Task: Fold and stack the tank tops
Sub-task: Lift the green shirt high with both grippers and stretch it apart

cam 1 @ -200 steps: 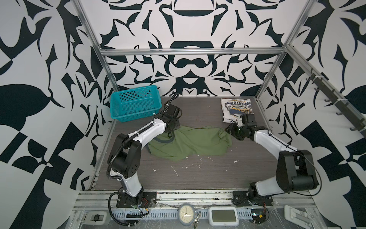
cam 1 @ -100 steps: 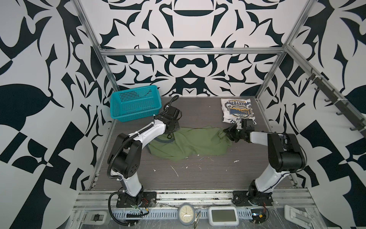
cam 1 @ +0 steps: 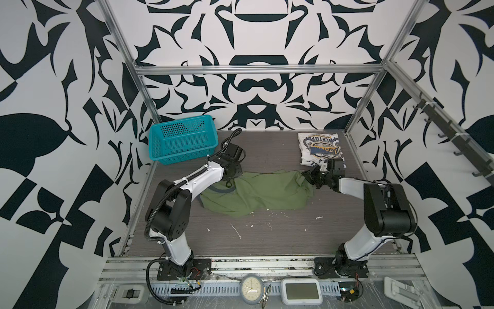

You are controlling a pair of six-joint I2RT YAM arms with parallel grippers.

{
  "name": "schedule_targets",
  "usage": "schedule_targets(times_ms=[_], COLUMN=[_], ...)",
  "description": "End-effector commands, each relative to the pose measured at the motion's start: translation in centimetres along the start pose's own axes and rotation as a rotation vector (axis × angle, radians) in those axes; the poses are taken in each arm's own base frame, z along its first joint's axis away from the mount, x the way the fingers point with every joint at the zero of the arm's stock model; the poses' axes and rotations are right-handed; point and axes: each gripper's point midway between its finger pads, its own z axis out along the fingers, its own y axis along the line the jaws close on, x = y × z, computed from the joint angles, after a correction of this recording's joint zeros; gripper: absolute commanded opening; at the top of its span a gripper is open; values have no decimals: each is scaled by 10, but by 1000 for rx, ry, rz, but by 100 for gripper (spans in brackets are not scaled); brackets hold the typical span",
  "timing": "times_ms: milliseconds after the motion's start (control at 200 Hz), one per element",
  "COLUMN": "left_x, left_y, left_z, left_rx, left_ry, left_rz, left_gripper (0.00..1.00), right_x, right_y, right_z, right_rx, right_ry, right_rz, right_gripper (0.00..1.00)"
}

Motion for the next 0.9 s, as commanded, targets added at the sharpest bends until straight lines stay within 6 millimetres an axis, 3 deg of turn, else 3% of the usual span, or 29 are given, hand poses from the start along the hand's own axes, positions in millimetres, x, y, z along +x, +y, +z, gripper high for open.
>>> schedule_targets(times_ms=[0, 55, 160, 320, 490, 505, 595, 790, 900], left_x=[-4, -6, -14, -45, -81, -84, -94, -87, -75], left_y=[1, 0, -3, 0, 6, 7, 10, 6, 8], left_z=[-2, -5, -22, -79, -179, -198, -265, -405, -462], left_rx=[-5, -2, 17, 49, 152, 178, 277, 540, 628], left_ry=[-9, -12, -39, -204, -462, -501, -642, -851, -906], left_rz=[-15, -17, -24, -34, -57, -63, -54, 74, 141], left_gripper=[0, 0, 0, 0, 0, 0, 0, 0, 0], right_x=[-8, -9, -12, -14, 0, 1, 16, 63, 93], right_y=[21, 27, 44, 91, 166, 172, 215, 296, 327], right_z=[-11, -15, -33, -88, -163, -170, -219, -333, -395], right_rx=[-24, -25, -19, -27, -163, -175, -273, -519, -632], right_ry=[-35, -37, -64, -139, -201, -208, -260, -362, -430], right_rz=[-65, -82, -138, -286, -431, -441, -519, -694, -792], right_gripper=[8, 2, 0, 0, 0, 0, 0, 0, 0])
